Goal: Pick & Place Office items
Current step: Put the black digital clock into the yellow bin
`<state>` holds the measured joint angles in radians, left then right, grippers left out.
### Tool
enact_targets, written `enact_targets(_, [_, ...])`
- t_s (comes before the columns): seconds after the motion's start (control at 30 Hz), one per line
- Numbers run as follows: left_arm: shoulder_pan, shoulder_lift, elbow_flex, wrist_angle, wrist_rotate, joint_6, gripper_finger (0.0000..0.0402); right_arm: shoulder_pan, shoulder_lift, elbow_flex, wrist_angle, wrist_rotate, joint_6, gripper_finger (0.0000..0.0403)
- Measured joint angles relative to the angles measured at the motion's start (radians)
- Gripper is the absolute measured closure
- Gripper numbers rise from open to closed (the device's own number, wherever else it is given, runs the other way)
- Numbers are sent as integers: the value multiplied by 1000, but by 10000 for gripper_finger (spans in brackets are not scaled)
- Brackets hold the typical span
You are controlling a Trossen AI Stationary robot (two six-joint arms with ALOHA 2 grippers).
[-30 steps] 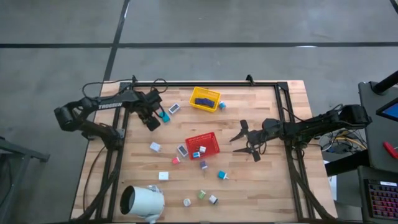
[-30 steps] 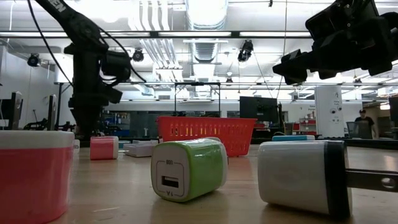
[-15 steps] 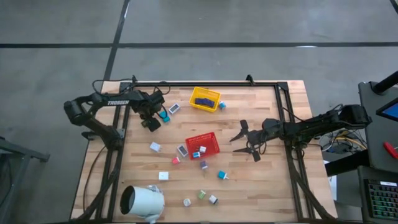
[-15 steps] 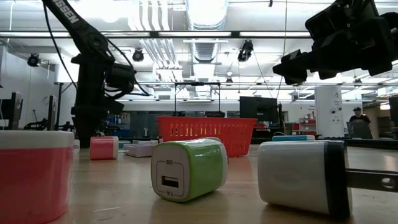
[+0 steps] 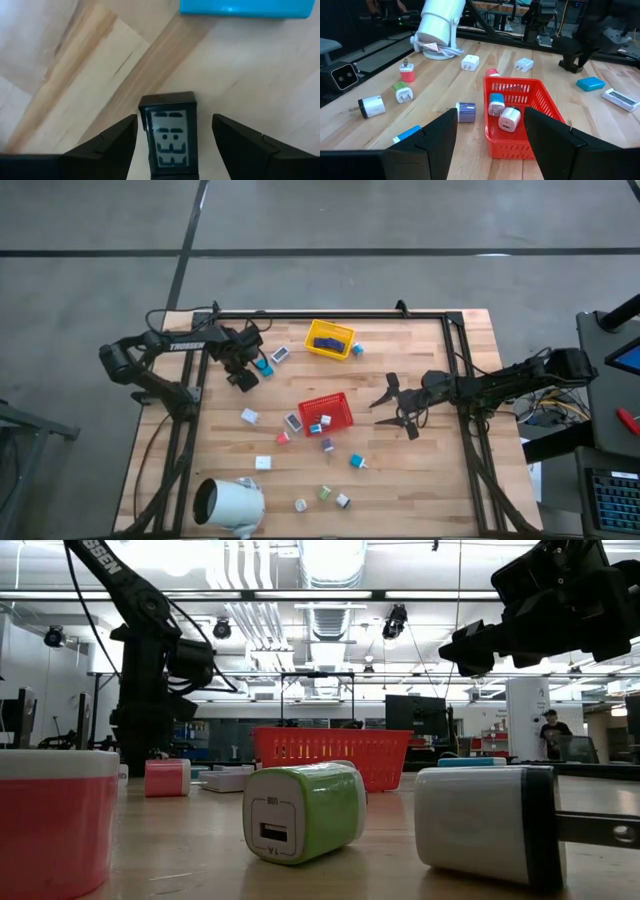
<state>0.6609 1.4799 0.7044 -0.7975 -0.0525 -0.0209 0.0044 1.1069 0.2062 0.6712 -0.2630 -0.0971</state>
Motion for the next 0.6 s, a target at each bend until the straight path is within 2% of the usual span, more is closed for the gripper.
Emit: enact_targets(0.6, [0,0,-1,0,5,-17,138,0,0,-1,0,0,0,179])
